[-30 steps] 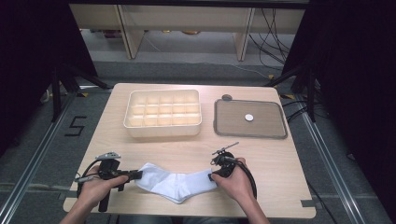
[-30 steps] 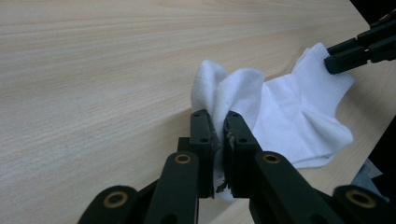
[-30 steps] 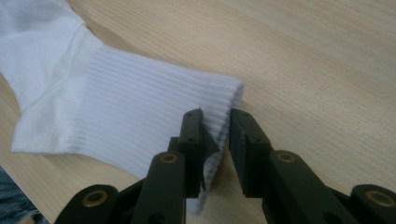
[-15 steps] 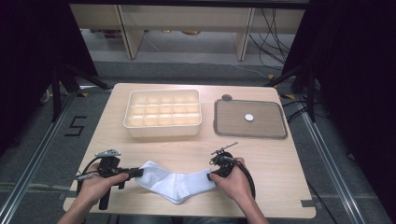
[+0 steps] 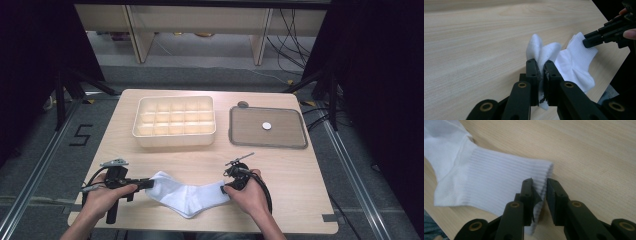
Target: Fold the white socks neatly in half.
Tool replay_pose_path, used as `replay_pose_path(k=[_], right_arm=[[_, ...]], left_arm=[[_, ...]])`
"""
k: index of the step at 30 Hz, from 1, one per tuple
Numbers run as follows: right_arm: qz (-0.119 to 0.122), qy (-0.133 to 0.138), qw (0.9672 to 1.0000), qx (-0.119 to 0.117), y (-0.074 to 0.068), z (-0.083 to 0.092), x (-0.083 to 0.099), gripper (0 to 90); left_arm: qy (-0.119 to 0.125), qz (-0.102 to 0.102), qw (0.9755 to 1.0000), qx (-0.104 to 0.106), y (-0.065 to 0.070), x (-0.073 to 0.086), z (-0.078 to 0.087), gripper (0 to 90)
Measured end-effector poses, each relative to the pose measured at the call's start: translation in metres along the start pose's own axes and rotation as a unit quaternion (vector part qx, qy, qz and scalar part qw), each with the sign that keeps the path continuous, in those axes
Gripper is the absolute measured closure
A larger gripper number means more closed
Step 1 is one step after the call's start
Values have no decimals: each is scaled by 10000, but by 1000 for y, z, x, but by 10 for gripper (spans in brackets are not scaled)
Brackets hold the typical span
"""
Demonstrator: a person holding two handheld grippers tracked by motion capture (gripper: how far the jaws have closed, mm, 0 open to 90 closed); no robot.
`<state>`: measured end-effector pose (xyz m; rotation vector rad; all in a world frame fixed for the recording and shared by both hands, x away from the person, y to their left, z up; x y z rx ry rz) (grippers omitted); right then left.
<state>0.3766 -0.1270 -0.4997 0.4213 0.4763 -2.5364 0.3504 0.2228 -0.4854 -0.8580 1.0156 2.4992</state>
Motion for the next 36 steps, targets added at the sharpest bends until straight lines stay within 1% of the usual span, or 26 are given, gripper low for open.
replay_pose_path(k=[1,2,4,8,10,11,12,13,14,15,17,19,22,23,24,25,26,27,29,30,31,32,33,34,35,36], right_arm=[[-92,-15,10000,-10,-2,0,0,760],[-92,-15,10000,-10,-2,0,0,760],[8,36,10000,-15,-1,-1,-1,759],[-1,42,10000,-41,-2,-1,-1,759],[57,101,9999,-75,-3,-1,-1,759],[-38,40,10000,-17,-3,-2,-2,759],[-38,40,10000,-17,-3,-2,-2,759],[-119,40,9999,-46,-5,-2,-2,758],[-108,34,9999,-41,-5,-2,-1,756],[-52,60,10000,-29,-4,-2,-2,750],[-56,113,9999,-36,-4,-2,-1,736],[-50,79,9999,69,-2,-1,0,736],[48,182,9998,-32,-1,-2,1,750],[-62,154,9999,-11,-2,-1,1,752],[-102,130,9999,35,-2,-1,1,754],[-92,150,9998,30,-3,0,1,754],[-44,222,9997,130,-6,5,0,756],[-44,222,9997,130,-6,5,0,756],[0,342,9987,366,-11,10,-3,753],[61,432,9982,408,-15,14,-5,755],[111,474,9970,600,-16,17,-7,784],[286,587,9967,486,-20,20,-9,824],[455,746,9957,296,-25,22,-12,862],[513,757,9958,75,-31,23,-14,891],[583,721,9955,-218,-37,20,-16,900],[505,567,9958,-510,-45,18,-17,900]], left_arm=[[7,-1,10000,11,0,0,0,835],[18,3,10000,8,1,-1,0,835],[31,-2,10000,30,2,-2,0,835],[53,9,10000,81,3,-3,1,835],[57,8,9999,87,4,-3,1,835],[60,12,9999,98,5,-4,1,835],[57,13,9999,106,5,-4,2,835],[48,15,9999,113,5,-4,2,835],[46,25,9999,117,5,-4,2,835],[32,33,9999,93,4,-4,2,835],[-21,82,9999,79,1,-3,3,834],[-49,163,9999,30,-3,-2,4,833],[-42,234,9997,19,-8,0,5,832],[-12,274,9996,48,-8,0,6,833],[-8,287,9996,47,-9,0,6,832],[-36,297,9995,50,-10,1,7,833],[-20,311,9995,63,-10,1,7,832],[-20,311,9995,63,-10,1,7,833],[-26,309,9995,54,-9,1,7,832],[2,317,9995,52,-9,0,6,832],[3,304,9995,60,-8,0,6,832],[8,301,9995,63,-8,0,6,832],[7,299,9995,71,-7,-1,6,831],[6,302,9995,81,-7,-1,6,831],[16,304,9995,84,-6,-1,6,831],[22,303,9995,82,-6,-1,6,831]])
Point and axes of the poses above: each handheld gripper's, and its own axes: z roughly backward along the jaws, x roughly out of its underside, y roughly to its right, the point moved 2 cm from there along -z, roughly forward along the jaws, and after that the axes turned 3 degrees about z, right-handed, at the moved point
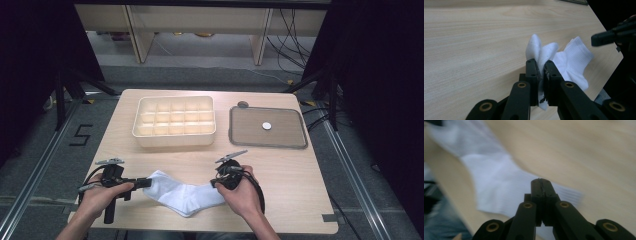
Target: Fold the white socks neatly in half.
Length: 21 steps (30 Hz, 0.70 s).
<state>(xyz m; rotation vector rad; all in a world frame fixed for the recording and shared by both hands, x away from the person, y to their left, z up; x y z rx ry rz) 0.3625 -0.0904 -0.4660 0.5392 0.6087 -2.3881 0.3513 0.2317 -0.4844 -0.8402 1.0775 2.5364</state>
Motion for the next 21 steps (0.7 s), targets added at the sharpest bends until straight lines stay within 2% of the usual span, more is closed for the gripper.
replay_pose_path(k=[2,5,6,8,9,10,12,14,16,21], right_arm=[[234,-80,9990,-381,-10,-13,-3,900],[349,-269,9980,-453,-20,-30,-7,900],[359,-376,9972,-540,-25,-43,-10,900],[349,-408,9972,-528,-26,-46,-11,900],[446,-422,9968,-510,-25,-50,-11,900],[357,-545,9969,-432,-26,-53,-11,900],[291,-601,9969,-406,-27,-54,-10,900],[357,-577,9972,-311,-24,-54,-9,900],[315,-619,9972,-275,-23,-52,-7,900],[372,-752,9961,-269,-23,-56,-2,900]], left_arm=[[9,12,10000,10,1,0,0,830],[12,13,10000,26,1,0,0,830],[12,8,10000,31,2,0,0,830],[6,-12,10000,28,2,0,1,830],[-2,-20,10000,28,2,-1,1,830],[-6,-28,10000,33,2,-1,1,830],[-12,-12,10000,37,3,0,1,830],[-9,-30,10000,32,2,0,2,830],[-19,-38,10000,37,2,0,2,830],[-14,-1,10000,51,2,0,4,829]])
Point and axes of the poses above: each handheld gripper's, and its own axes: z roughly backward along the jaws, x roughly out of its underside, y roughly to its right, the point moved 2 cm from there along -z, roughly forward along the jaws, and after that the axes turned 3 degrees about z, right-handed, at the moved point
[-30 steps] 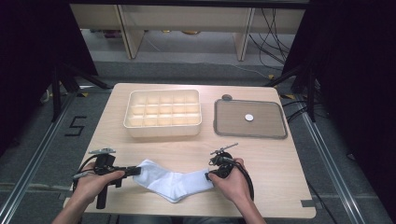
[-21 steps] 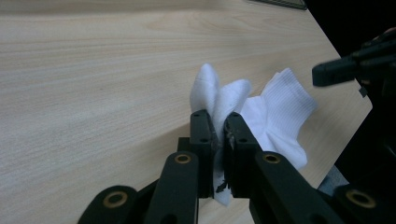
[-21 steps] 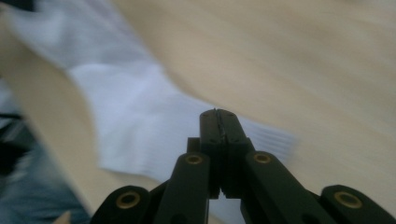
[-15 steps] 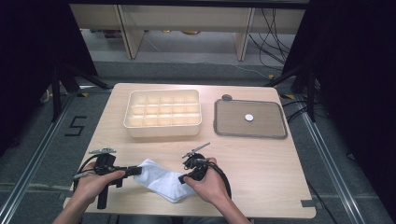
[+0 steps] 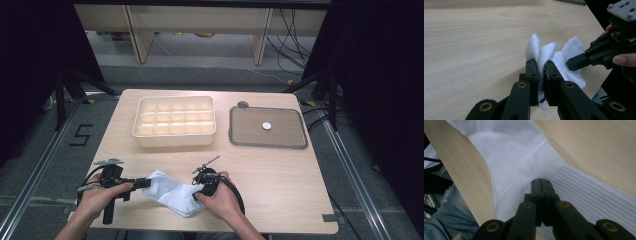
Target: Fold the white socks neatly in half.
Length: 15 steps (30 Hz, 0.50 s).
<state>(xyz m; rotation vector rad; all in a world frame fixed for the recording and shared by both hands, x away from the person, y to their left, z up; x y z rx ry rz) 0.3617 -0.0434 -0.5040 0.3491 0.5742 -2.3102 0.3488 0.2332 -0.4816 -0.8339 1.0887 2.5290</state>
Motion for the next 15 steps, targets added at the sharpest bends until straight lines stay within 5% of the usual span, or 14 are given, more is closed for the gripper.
replay_pose_path(k=[8,10,15], right_arm=[[48,110,9999,-32,0,-7,-2,900],[-104,73,9999,-59,-2,-7,-2,900],[148,132,9998,-93,2,-9,-4,893]], left_arm=[[52,-10,9999,122,5,-3,6,829],[98,11,9998,163,8,-4,6,829],[116,-28,9994,314,17,-6,5,829]])
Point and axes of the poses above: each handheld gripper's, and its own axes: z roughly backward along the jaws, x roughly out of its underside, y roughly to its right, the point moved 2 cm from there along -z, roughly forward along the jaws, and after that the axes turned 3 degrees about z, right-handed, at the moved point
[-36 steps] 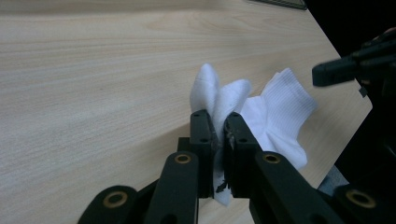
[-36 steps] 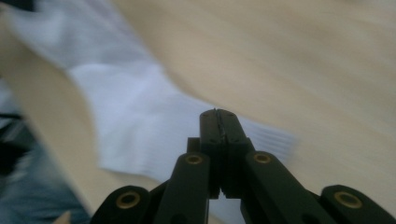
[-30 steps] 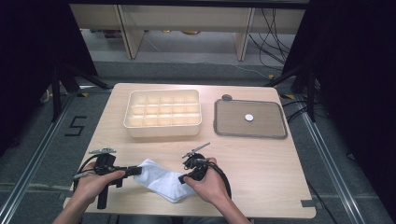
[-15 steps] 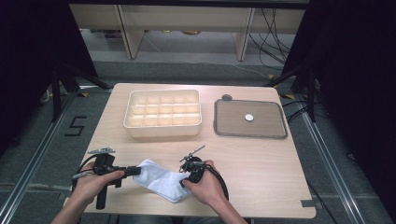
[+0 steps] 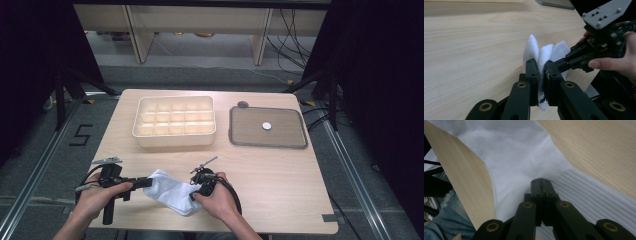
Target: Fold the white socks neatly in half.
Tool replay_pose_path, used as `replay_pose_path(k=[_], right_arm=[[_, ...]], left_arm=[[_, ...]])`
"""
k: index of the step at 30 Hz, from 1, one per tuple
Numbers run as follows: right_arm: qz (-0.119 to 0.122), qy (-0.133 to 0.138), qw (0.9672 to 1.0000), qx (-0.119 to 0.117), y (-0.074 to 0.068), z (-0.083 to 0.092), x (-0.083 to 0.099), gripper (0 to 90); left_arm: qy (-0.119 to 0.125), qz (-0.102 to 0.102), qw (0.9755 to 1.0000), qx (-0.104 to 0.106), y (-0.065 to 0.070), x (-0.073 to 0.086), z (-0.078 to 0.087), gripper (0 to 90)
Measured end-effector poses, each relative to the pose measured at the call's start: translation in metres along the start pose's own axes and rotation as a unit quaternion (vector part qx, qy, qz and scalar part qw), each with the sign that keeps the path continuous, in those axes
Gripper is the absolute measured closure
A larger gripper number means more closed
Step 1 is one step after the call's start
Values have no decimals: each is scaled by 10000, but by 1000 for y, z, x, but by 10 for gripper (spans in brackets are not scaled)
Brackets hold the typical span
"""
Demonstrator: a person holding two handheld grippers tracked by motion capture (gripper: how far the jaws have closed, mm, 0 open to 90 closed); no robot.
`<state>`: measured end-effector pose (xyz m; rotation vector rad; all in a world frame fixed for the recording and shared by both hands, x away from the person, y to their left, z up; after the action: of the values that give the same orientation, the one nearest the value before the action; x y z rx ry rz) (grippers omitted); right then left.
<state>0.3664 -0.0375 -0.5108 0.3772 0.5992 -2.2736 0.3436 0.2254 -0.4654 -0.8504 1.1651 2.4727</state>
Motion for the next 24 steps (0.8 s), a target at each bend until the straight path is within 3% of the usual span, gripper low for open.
replay_pose_path(k=[2,9,10,12,14,15,16,17,18,19,20,24], right_arm=[[-185,0,9998,-52,-2,-1,-1,882],[-128,67,9998,-128,-1,0,0,839],[-154,263,9994,-167,0,6,2,802],[-244,298,9991,-195,0,12,3,797],[-457,748,9961,62,14,43,10,797],[-457,748,9961,62,14,43,10,797],[-586,935,9933,330,31,61,17,812],[-586,935,9933,330,31,61,17,812],[-642,1014,9916,491,40,68,22,829],[-766,971,9903,632,48,73,27,847],[-931,904,9895,630,54,76,32,862],[-1126,630,9888,751,65,71,47,893]], left_arm=[[21,-26,10000,48,4,-2,-1,829],[-43,-101,9998,159,16,-7,-11,830],[-53,-131,9998,160,17,-8,-11,829],[-45,-160,9998,146,18,-9,-12,830],[-21,-164,9998,74,17,-10,-11,830],[-21,-164,9998,74,17,-10,-11,830],[-18,-166,9998,70,17,-10,-11,830],[-15,-159,9999,65,17,-10,-11,830],[-13,-156,9999,66,17,-10,-11,830],[-2,-156,9999,29,17,-10,-12,830],[23,-177,9998,31,18,-10,-13,830],[-31,-189,9998,86,19,-10,-15,830]])
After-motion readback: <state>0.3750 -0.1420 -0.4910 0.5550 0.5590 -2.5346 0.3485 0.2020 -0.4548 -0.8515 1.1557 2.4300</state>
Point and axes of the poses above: each handheld gripper's, and its own axes: z roughly backward along the jaws, x roughly out of its underside, y roughly to its right, the point moved 2 cm from there along -z, roughly forward along the jaws, and after that the axes turned 3 degrees about z, right-handed, at the moved point
